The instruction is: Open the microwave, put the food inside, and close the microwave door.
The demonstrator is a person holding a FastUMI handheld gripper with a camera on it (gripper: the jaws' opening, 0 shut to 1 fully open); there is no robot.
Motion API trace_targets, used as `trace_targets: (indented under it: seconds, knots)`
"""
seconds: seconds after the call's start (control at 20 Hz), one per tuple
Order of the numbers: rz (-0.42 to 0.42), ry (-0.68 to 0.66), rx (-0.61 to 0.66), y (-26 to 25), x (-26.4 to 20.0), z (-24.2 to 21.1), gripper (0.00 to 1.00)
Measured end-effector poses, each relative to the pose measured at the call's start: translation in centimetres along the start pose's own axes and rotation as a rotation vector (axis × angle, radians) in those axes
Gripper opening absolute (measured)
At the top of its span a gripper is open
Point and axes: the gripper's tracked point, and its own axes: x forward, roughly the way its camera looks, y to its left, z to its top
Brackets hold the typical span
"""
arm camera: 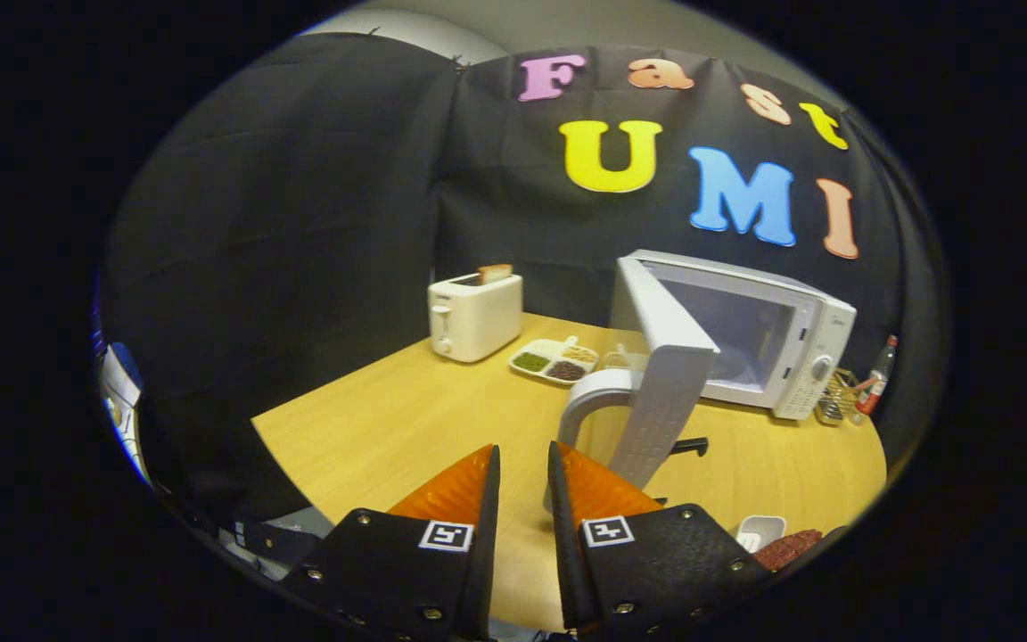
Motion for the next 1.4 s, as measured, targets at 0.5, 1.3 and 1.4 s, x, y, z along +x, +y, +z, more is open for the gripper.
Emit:
trace_targets:
  seconds: [0.5,1.3,1.4]
  knots:
    - [0.037,-0.159,0.027,-6.0,-7.9,5.2,0.96]
    - [-0.365,0.045,0.34,-28.0,-14.7,-8.6,0.97]
    - [-0.363,0.078,0.416,-28.2,-14.8,-10.7,0.9]
